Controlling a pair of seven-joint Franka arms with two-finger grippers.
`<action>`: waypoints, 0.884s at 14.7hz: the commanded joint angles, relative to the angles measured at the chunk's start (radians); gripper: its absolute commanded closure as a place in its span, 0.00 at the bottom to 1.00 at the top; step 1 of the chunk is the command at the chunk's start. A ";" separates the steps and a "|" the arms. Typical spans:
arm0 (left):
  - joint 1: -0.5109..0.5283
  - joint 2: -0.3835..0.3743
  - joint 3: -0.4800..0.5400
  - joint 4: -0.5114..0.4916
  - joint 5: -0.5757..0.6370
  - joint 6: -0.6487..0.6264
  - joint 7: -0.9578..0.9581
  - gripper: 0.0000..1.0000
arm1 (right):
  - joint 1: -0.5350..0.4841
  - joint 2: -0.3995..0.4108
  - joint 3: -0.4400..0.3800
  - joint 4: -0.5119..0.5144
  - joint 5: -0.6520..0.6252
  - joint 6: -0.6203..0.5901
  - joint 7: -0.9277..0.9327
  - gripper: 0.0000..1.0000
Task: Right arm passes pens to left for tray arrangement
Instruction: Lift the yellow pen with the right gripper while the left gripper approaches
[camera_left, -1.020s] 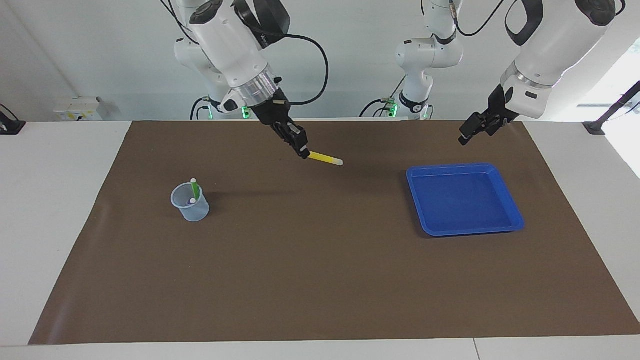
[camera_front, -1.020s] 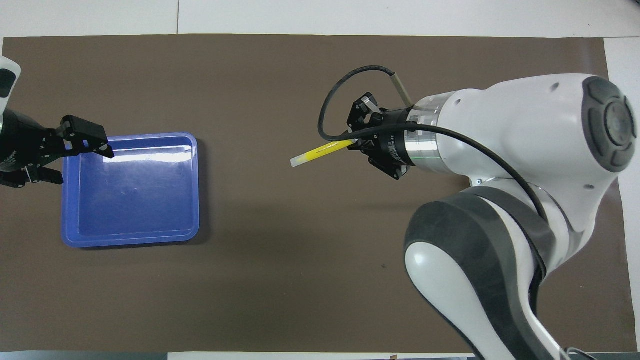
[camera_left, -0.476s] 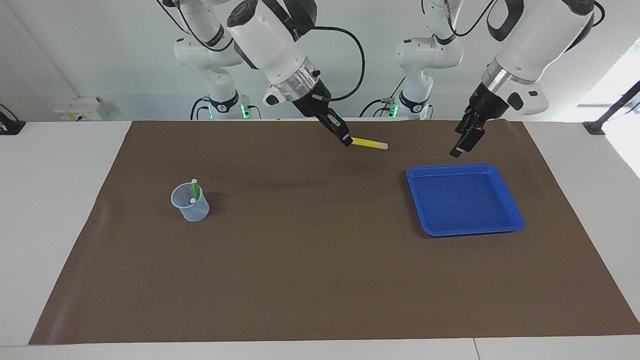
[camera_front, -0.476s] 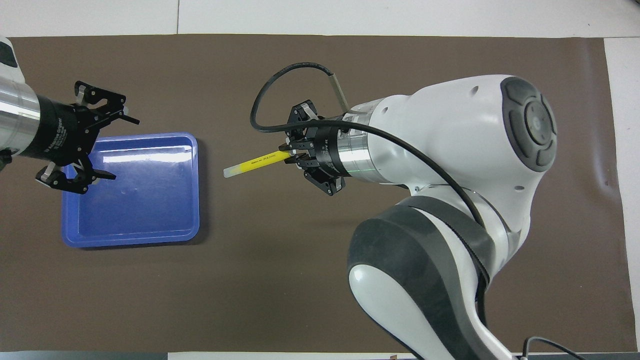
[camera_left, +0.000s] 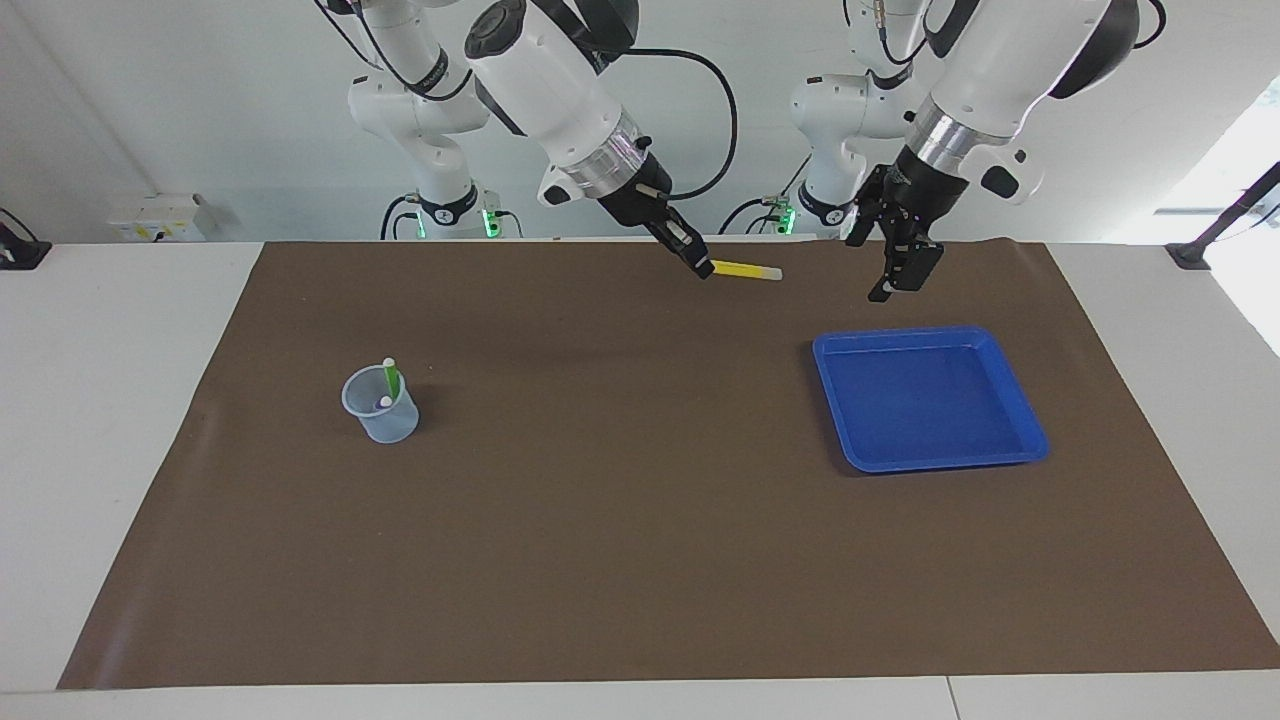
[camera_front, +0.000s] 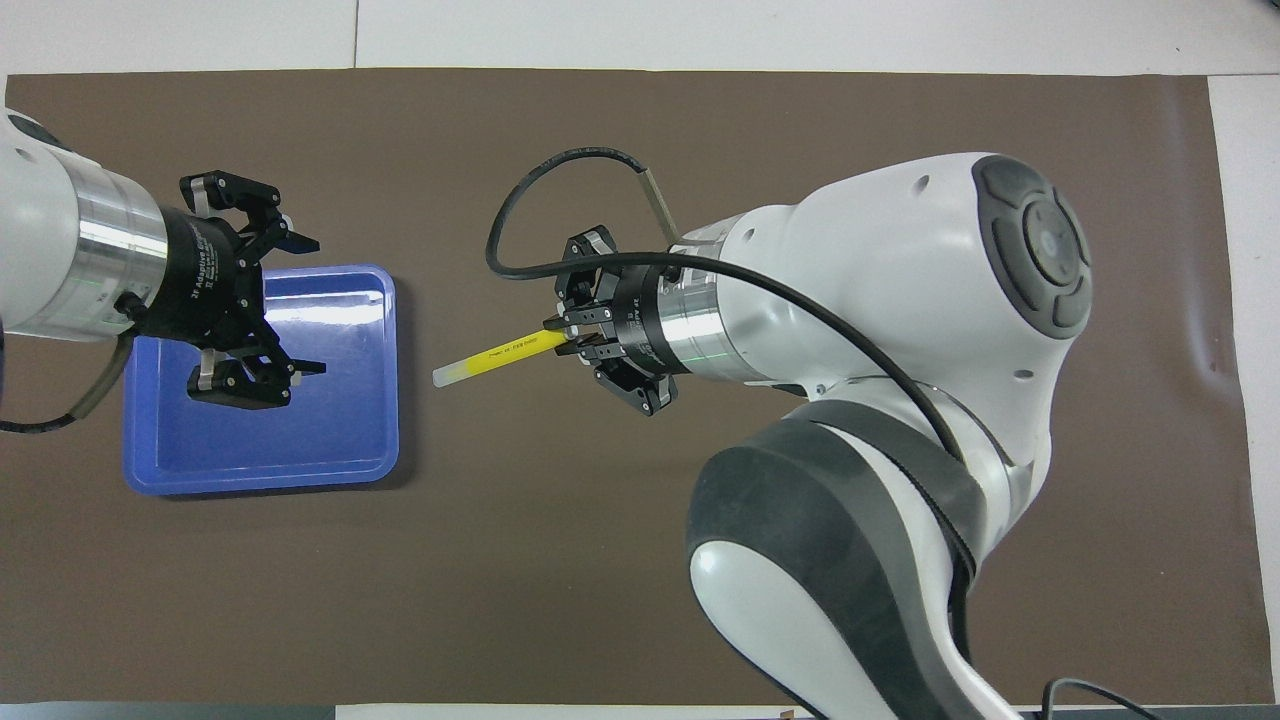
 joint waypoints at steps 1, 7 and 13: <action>-0.038 -0.024 -0.017 -0.011 0.006 -0.017 -0.217 0.00 | -0.006 0.014 0.010 0.022 0.020 -0.018 0.019 1.00; -0.131 -0.046 -0.027 -0.043 -0.005 -0.011 -0.452 0.00 | -0.006 0.014 0.012 0.024 0.018 -0.026 0.019 1.00; -0.144 -0.124 -0.028 -0.233 -0.051 0.202 -0.504 0.00 | -0.004 0.012 0.010 0.022 0.017 -0.026 0.019 1.00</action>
